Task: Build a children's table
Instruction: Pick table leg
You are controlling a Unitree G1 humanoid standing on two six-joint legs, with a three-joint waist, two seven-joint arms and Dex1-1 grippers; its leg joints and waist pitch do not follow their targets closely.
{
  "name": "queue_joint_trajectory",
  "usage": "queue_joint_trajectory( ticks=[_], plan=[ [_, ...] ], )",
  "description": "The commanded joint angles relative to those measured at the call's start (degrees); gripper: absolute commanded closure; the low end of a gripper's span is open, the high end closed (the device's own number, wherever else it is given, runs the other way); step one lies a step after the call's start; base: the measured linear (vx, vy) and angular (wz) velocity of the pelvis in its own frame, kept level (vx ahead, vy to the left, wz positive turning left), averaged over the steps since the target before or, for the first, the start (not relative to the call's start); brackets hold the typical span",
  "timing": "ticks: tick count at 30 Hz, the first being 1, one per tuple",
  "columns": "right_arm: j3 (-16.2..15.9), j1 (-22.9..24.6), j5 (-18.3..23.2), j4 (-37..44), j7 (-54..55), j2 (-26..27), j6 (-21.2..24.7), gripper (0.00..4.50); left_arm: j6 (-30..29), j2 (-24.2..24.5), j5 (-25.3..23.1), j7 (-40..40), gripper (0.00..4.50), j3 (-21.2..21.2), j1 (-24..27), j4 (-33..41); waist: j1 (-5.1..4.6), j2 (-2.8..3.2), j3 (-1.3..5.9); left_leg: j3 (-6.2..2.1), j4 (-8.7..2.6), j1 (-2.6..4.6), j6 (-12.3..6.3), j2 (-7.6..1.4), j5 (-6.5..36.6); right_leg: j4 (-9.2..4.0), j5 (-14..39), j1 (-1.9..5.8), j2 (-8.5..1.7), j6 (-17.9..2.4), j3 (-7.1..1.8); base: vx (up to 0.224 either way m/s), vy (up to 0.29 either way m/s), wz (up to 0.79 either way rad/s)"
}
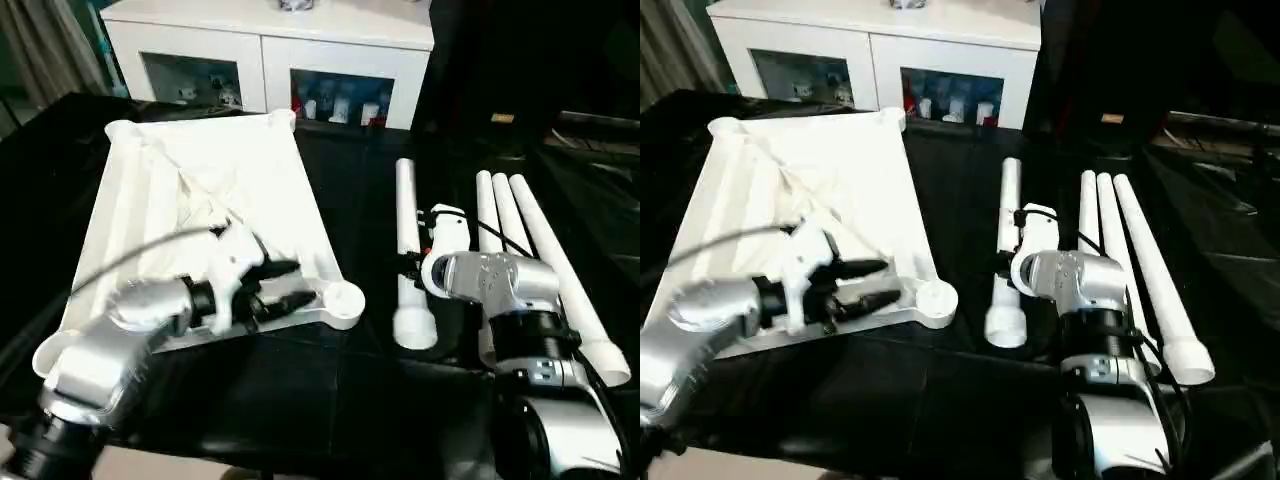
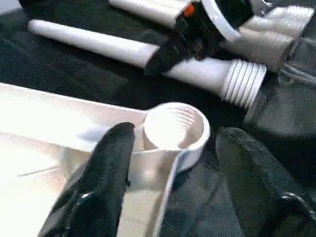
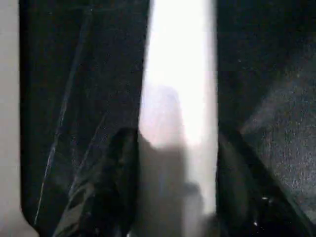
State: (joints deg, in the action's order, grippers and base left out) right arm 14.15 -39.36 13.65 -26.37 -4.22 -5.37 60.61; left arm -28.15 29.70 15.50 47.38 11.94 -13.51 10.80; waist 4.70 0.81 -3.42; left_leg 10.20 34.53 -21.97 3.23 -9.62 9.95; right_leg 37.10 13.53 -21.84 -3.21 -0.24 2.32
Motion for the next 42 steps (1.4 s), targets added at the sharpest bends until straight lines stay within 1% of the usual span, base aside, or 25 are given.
queue_joint_trajectory(
  ticks=[1,5,6,7,9,10,11,13,14,15,16,18,20,22,23,24,27,31,32,33,36,37,38,39,42],
  plan=[
    [1.2,1.4,0.6,0.5,0.8,-0.3,0.2,2.62,0.6,0.0,-0.7,0.1,1.19,1.2,0.5,1.9,-0.23,0.12,4.13,-1.05,-3.94,1.43,3.63,-2.92,8.1,-4.00,-0.3,2.47,-4.24,-11.1,-2.82,0.000,0.000,0.00],
    [2.1,1.7,1.5,3.0,0.8,-0.1,0.3,2.71,-0.5,-2.2,-0.9,-4.1,0.98,-0.9,-0.1,2.5,-0.32,0.55,4.08,-0.92,-3.86,1.50,3.49,-2.98,7.9,-4.14,0.9,2.20,-4.11,-11.0,-2.82,0.000,0.000,0.00],
    [2.5,1.9,2.1,4.7,0.4,0.1,0.1,2.72,-0.6,-3.6,0.1,-5.6,0.75,-2.6,-0.5,2.4,-0.32,0.99,4.08,-1.02,-3.84,1.47,3.64,-2.96,8.0,-4.13,0.7,2.22,-4.16,-10.9,-2.82,0.000,0.000,0.00],
    [2.7,2.0,2.3,5.3,0.3,0.2,-0.1,2.72,-0.6,-4.1,0.4,-6.2,0.75,-3.1,-0.8,2.2,-0.40,0.69,4.11,-0.99,-3.87,1.45,3.63,-2.97,8.2,-4.22,0.4,2.31,-4.09,-10.8,-2.80,0.000,0.000,0.00],
    [6.7,2.7,5.4,12.1,0.0,1.0,-3.5,2.72,-3.2,-9.5,1.3,-15.2,0.63,-8.8,-5.9,-2.6,-0.25,1.38,4.19,-1.00,-3.69,1.56,3.69,-2.92,8.4,-4.25,-0.4,2.22,-4.07,-10.6,-2.86,0.000,0.000,0.00],
    [7.0,2.7,5.7,12.6,-0.2,1.1,-3.6,2.72,-3.7,-9.9,1.2,-16.1,0.53,-9.3,-6.5,-3.1,-0.29,0.88,4.26,-0.96,-3.68,1.64,3.63,-2.90,8.8,-4.23,-0.8,2.31,-3.94,-10.6,-2.87,0.000,0.000,0.00],
    [7.6,2.9,6.8,14.6,-1.1,0.8,-3.8,2.72,-5.3,-10.7,0.7,-18.7,0.53,-10.3,-8.6,-4.4,-0.21,1.31,4.32,-1.12,-3.66,1.55,3.53,-2.74,8.6,-4.06,-1.0,2.52,-3.90,-10.4,-2.76,0.000,0.000,0.00],
    [7.3,3.3,7.7,17.0,-3.1,0.0,-4.5,2.73,-5.7,-11.7,0.7,-20.7,0.29,-11.2,-11.1,-6.2,-0.10,0.95,4.23,-1.27,-3.63,1.17,2.37,-2.65,7.0,-4.37,-0.6,2.67,-4.13,-9.7,-2.71,0.000,0.000,0.00],
    [5.1,4.7,8.0,20.3,-7.1,-2.2,-6.2,2.73,-2.9,-13.1,0.3,-22.9,0.23,-12.1,-14.5,-9.4,-0.46,-0.98,4.06,-0.97,-3.76,0.83,1.62,-2.57,6.6,-4.74,-0.1,2.97,-3.93,-9.4,-2.72,0.000,0.000,0.00],
    [4.4,5.0,8.2,21.6,-8.6,-3.3,-6.1,2.73,-2.8,-13.8,-0.3,-24.5,0.23,-12.5,-16.5,-10.8,0.30,-0.31,4.48,-0.99,-3.34,1.17,1.07,-2.68,4.9,-4.43,-0.4,2.90,-4.27,-9.2,-2.83,0.000,0.000,0.00],
    [4.5,5.1,9.1,22.5,-10.0,-3.9,-5.8,2.73,-4.2,-14.2,-0.1,-25.2,0.23,-12.9,-18.3,-12.0,0.34,0.05,4.35,-0.96,-3.34,1.10,0.69,-2.68,4.4,-4.41,-0.7,2.74,-4.19,-9.1,-2.87,0.000,0.000,0.00],
    [5.4,5.6,14.6,25.5,-16.5,-4.0,-5.1,2.73,-7.7,-15.0,6.7,-19.6,0.03,-14.1,-21.5,-12.8,0.14,-0.03,4.36,-1.00,-3.25,0.80,-0.17,-2.43,4.1,-4.34,-1.0,2.91,-4.29,-9.7,-2.72,0.000,0.000,0.00],
    [5.2,6.0,17.2,27.2,-20.0,-4.3,-4.8,2.73,-9.1,-16.0,10.9,-17.3,0.03,-15.1,-22.7,-12.6,0.13,-0.38,4.41,-0.97,-3.18,0.64,-1.30,-2.50,3.7,-4.26,-1.4,2.93,-4.43,-11.5,-2.63,0.000,0.000,0.00],
    [6.0,6.5,22.0,29.8,-24.0,-4.1,-3.0,2.73,-12.1,-19.0,17.3,-16.6,0.00,-17.9,-25.1,-12.2,0.52,-0.17,4.51,-0.74,-2.79,0.76,-2.72,-2.60,2.8,-4.09,-3.2,2.81,-4.47,-13.9,-2.59,0.000,0.000,0.00],
    [6.0,7.0,23.4,31.1,-25.5,-4.2,-2.7,2.73,-14.3,-20.5,20.1,-17.0,0.00,-19.3,-26.5,-12.8,0.55,-0.50,4.41,-0.76,-2.84,0.66,-3.15,-2.63,2.6,-4.15,-3.2,2.76,-4.39,-14.2,-2.56,0.000,0.000,0.00],
    [5.6,7.8,24.6,32.7,-26.7,-4.3,-2.6,2.73,-16.7,-22.4,21.9,-18.3,0.00,-20.8,-28.4,-14.0,0.70,-0.37,4.42,-0.80,-2.83,0.65,-3.50,-2.69,2.7,-4.06,-2.7,2.76,-4.42,-14.3,-2.50,0.000,0.000,0.00],
    [4.7,9.0,26.0,34.8,-28.0,-4.5,-2.8,2.73,-18.4,-25.1,23.3,-21.0,0.00,-22.8,-31.5,-16.6,0.94,-0.86,4.10,-0.72,-2.93,0.83,-3.38,-2.73,4.1,-4.71,1.4,2.64,-4.52,-13.7,-2.48,0.000,0.000,0.00],
    [3.6,9.4,26.4,35.8,-28.6,-4.3,-2.7,2.73,-19.5,-26.6,24.7,-22.3,0.00,-24.1,-33.8,-18.6,0.77,-0.69,3.88,-0.90,-3.22,0.70,-1.92,-2.71,5.4,-5.37,7.1,2.59,-4.52,-11.2,-2.45,0.000,0.000,0.00],
    [2.8,9.6,26.4,36.1,-29.1,-4.5,-2.7,2.73,-20.3,-27.0,26.2,-22.3,0.00,-24.5,-34.6,-19.2,0.85,0.01,3.97,-1.01,-3.14,0.77,-1.55,-2.69,5.5,-5.30,7.2,2.54,-4.57,-11.0,-2.48,0.000,0.000,0.00],
    [2.2,9.8,26.3,36.2,-29.5,-4.7,-2.8,2.73,-20.9,-27.2,27.2,-22.2,0.00,-24.6,-34.9,-19.5,0.66,-0.42,3.99,-1.04,-3.25,0.74,-1.28,-2.72,5.7,-5.38,6.9,2.66,-4.55,-10.8,-2.46,0.000,0.000,0.00],
    [1.7,10.2,26.3,36.3,-29.7,-4.7,-3.0,2.73,-21.6,-27.6,28.1,-22.2,0.00,-24.7,-34.9,-19.9,0.60,-0.54,3.99,-1.00,-3.23,0.65,-1.17,-2.62,5.7,-5.44,6.6,2.65,-4.55,-11.0,-2.48,0.000,0.000,0.00],
    [1.4,10.4,26.5,36.5,-29.6,-4.6,-3.0,2.73,-22.2,-27.5,28.0,-22.4,0.00,-24.2,-35.0,-20.2,0.64,-1.02,4.01,-0.96,-3.23,0.59,-1.48,-2.60,5.2,-5.31,6.4,2.77,-4.56,-10.8,-2.51,0.000,0.000,0.00],
    [1.0,10.7,27.1,37.3,-29.7,-4.3,-2.8,2.73,-23.1,-27.4,27.8,-22.5,0.00,-23.9,-34.6,-20.2,0.67,-0.88,4.02,-0.97,-3.21,0.59,-1.61,-2.62,4.9,-5.35,6.3,2.74,-4.60,-10.7,-2.52,0.000,0.000,0.00],
    [0.7,10.9,27.6,37.9,-29.7,-4.1,-2.7,2.73,-23.8,-27.3,27.7,-22.5,0.00,-23.7,-34.4,-20.1,0.60,-0.29,4.06,-0.97,-3.15,0.66,-1.68,-2.67,4.6,-5.37,5.5,2.56,-4.47,-10.5,-2.55,0.000,0.000,0.00],
    [-0.8,11.0,27.9,39.0,-30.0,-4.5,-3.0,2.73,-23.8,-27.5,25.8,-23.2,0.00,-23.4,-33.9,-20.7,0.55,-0.40,4.14,-1.10,-3.22,0.62,-1.92,-2.77,4.2,-5.19,3.5,2.68,-4.48,-10.8,-2.47,0.000,0.000,0.00]
  ],
)
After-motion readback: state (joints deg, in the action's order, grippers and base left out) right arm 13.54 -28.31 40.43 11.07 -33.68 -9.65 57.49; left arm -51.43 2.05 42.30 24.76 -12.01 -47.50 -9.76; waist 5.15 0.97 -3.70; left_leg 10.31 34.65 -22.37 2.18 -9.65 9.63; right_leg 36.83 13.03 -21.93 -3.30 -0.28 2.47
